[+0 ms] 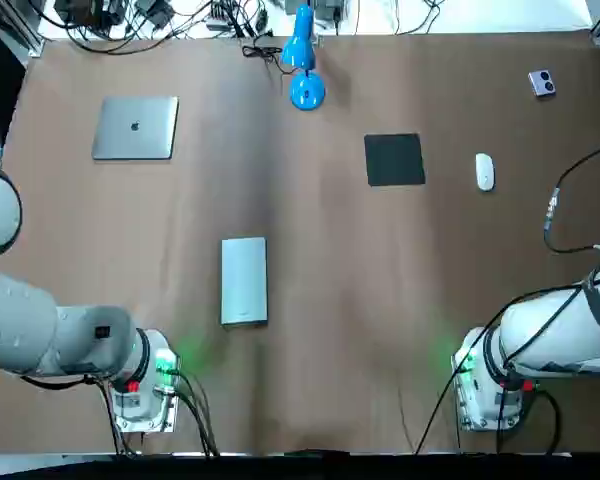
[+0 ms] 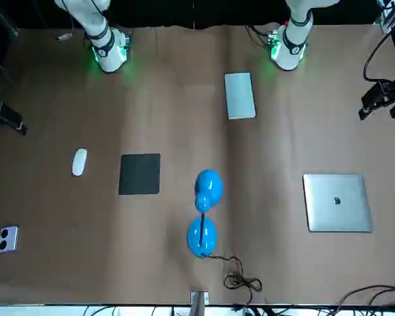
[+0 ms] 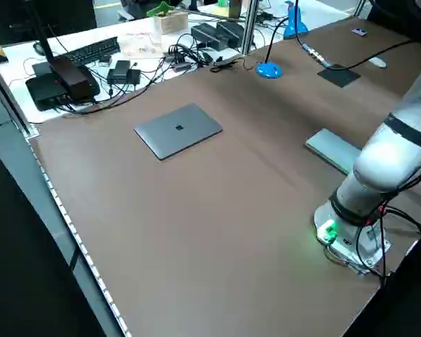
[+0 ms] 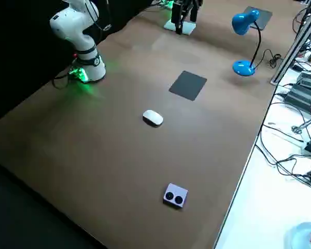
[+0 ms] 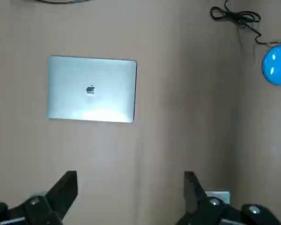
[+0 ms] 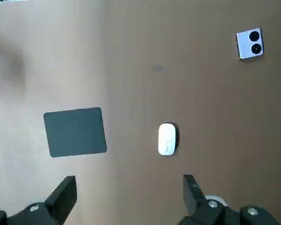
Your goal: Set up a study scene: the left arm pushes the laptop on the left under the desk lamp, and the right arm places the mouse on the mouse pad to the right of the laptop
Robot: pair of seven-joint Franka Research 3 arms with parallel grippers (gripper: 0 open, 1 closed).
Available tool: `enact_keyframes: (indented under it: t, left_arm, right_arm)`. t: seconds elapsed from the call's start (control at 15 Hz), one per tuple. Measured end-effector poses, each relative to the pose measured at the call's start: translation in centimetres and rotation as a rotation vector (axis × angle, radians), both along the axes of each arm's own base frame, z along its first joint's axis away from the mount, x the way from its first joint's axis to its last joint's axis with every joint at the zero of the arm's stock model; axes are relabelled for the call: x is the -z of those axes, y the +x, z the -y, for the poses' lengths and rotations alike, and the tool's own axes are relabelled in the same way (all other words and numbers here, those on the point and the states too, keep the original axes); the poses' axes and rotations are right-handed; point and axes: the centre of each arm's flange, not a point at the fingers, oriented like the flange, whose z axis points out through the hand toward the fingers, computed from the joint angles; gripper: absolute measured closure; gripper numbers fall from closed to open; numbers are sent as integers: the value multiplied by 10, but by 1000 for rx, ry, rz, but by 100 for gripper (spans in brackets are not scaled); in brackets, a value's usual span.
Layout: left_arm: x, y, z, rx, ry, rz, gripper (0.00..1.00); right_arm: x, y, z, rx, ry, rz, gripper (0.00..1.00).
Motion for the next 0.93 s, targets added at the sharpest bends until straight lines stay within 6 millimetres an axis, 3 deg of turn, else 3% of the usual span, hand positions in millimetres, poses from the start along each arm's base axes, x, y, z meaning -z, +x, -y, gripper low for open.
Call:
enact_keyframes:
  t: [0.73, 0.93]
  left_arm:
    - [0, -1, -1, -1, 7, 1, 0]
    - [6, -2, -11, -24, 7, -17, 0]
  right_arm:
    - [0, 0, 0, 0, 0, 0, 0]
    - [0, 0, 0, 0, 0, 0, 0]
